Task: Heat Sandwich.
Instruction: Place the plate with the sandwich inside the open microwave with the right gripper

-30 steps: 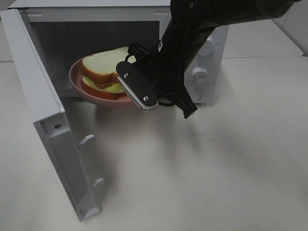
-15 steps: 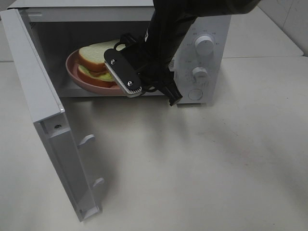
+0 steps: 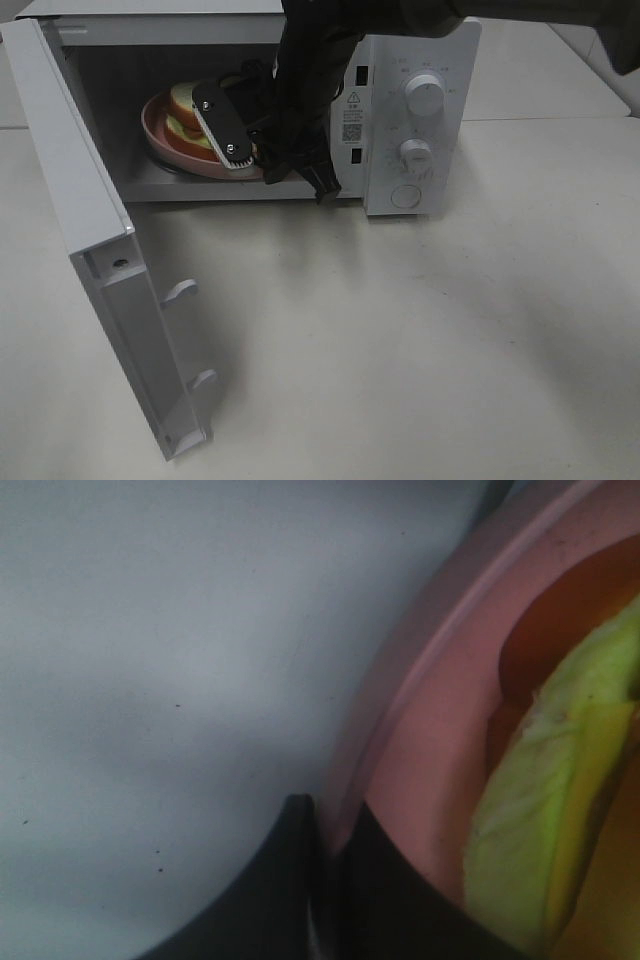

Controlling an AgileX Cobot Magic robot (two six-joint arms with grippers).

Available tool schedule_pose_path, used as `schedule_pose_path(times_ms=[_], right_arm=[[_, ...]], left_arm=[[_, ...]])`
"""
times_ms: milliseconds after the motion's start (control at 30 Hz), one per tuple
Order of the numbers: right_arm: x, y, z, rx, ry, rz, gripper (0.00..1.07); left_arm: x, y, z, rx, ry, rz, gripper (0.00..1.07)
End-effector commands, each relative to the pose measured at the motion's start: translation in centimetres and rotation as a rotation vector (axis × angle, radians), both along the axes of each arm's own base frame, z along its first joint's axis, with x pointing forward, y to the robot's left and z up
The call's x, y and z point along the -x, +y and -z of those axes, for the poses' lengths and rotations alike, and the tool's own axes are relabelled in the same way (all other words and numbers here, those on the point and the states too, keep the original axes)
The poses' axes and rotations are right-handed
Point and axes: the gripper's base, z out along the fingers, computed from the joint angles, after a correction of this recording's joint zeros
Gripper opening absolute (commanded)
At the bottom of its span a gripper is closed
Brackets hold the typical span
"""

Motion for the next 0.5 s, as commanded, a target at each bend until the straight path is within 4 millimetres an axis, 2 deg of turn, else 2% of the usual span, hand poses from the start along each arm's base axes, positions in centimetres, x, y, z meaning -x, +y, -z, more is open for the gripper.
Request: schedule_pose_path(times_ms=[33, 500], right_arm=[[-0.4, 0.5, -0.4, -0.023, -0.006, 0.032, 0.0], [-3.0, 1.9, 0.6, -0.035, -0.04, 0.114, 0.01]], left_arm=[[0.3, 0.0, -0.1, 0.007, -0.04, 0.002, 0.99], [0.3, 0.0, -0.1, 0.007, -0.04, 0.002, 0.99]])
